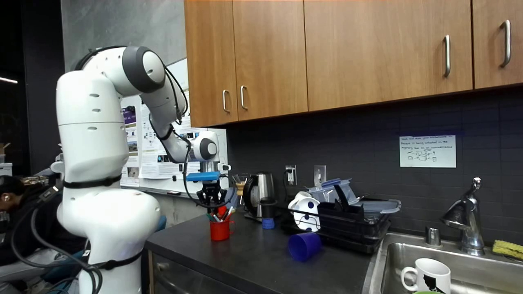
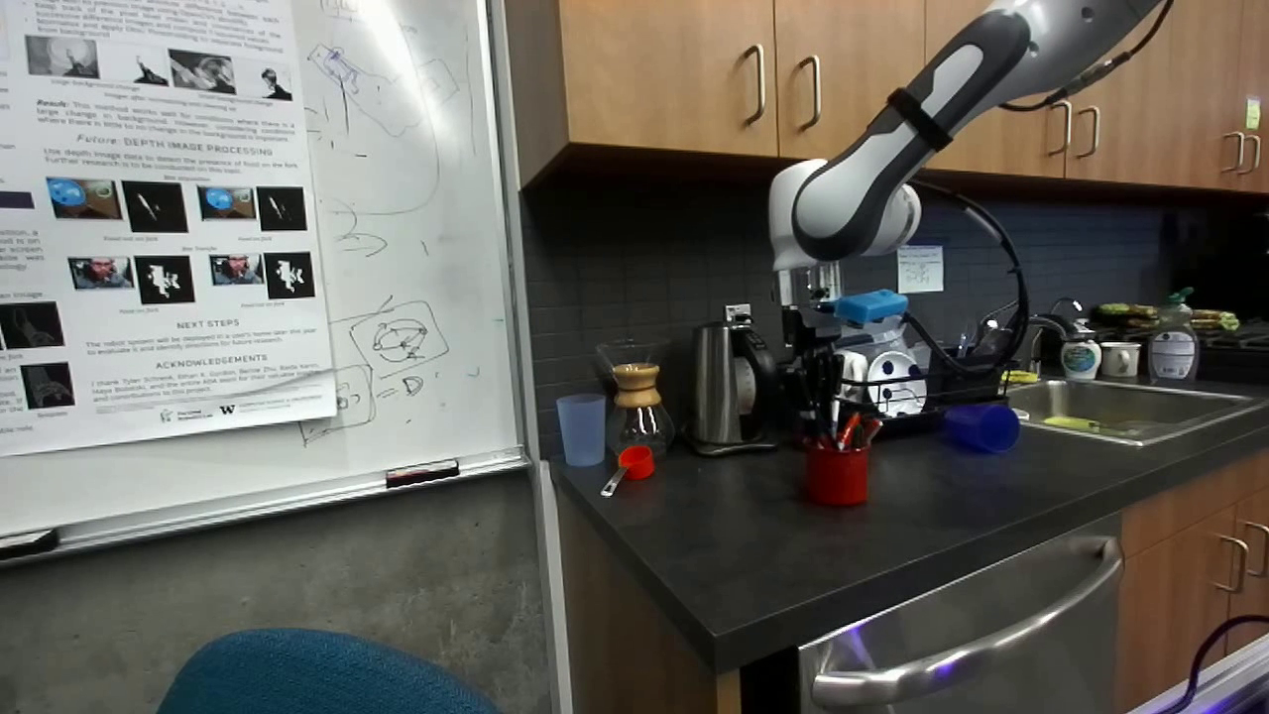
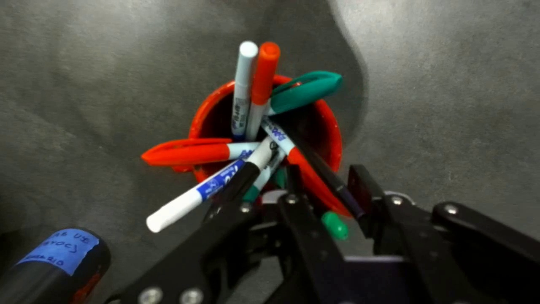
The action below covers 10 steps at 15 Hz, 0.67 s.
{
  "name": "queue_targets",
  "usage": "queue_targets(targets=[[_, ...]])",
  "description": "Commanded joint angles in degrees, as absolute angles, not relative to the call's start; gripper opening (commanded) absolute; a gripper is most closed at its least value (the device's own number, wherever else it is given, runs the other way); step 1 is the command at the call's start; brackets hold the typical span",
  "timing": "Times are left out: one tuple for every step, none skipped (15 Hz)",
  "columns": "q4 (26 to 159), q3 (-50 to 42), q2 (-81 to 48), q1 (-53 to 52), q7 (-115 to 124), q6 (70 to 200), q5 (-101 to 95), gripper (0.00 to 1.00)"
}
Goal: Take the red marker out of the red mug.
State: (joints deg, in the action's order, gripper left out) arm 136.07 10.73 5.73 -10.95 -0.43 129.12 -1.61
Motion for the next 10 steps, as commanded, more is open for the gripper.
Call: queue_targets(targets=[[136.9,10.9,7.5,-11.0,0.0,128.2,-1.5,0.05],[136.8,10.9,7.6,-11.0,0.0,128.2,-1.5,0.01],[136.8,10.9,7.9,-11.0,0.1,128.1,-1.6,0.01],[136.9,11.0,8.2,-11.0,0.2,128.1,-1.8,0.01],[136.9,11.0,8.8,-11.0,0.5,128.0,-2.0,0.03],[137.0,11.0,9.2,-11.0,0.5,128.1,-2.1,0.03],[137.0,11.0,9.9,-11.0,0.6,128.2,-2.3,0.03],[137.1,11.0,10.4,-10.9,0.6,128.2,-2.3,0.03],[137.1,11.0,11.0,-10.9,0.7,128.4,-2.6,0.03],[137.2,11.0,11.7,-10.9,0.8,128.6,-2.9,0.03]])
